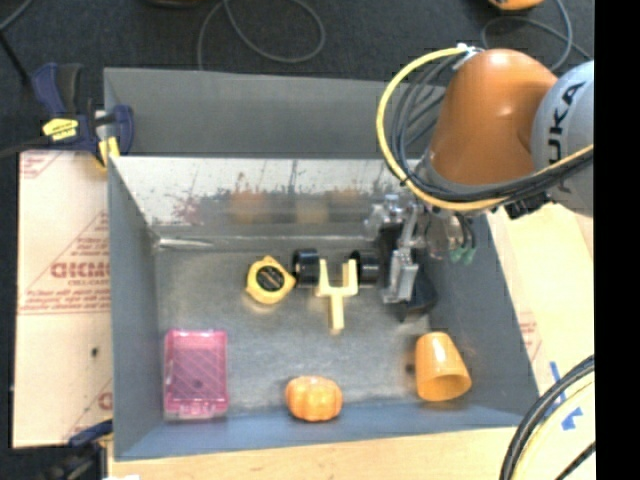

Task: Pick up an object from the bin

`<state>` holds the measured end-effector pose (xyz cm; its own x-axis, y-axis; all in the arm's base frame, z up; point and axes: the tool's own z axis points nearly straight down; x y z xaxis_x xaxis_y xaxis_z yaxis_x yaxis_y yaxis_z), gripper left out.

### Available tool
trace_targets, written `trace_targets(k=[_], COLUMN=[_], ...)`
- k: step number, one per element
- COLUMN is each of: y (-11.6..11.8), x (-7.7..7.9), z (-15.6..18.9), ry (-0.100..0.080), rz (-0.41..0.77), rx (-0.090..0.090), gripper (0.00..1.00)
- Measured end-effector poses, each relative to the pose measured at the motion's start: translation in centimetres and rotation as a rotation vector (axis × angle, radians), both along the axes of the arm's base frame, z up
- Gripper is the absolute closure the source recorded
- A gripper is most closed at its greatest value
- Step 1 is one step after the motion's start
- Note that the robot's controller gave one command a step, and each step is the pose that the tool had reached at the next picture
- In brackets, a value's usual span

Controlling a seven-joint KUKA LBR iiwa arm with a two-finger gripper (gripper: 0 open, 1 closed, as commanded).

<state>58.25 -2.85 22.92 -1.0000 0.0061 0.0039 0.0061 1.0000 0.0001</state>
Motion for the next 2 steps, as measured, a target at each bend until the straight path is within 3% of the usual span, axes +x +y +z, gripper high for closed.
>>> trace_targets(k=[1,2], y=[0.0,0.4], x=[0.1,2.1], z=[0.5,-2.4], ry=[-0.008,-0.019], rz=[0.000,-0.021], rx=[0.000,0.000], gripper=[0.00,0.00])
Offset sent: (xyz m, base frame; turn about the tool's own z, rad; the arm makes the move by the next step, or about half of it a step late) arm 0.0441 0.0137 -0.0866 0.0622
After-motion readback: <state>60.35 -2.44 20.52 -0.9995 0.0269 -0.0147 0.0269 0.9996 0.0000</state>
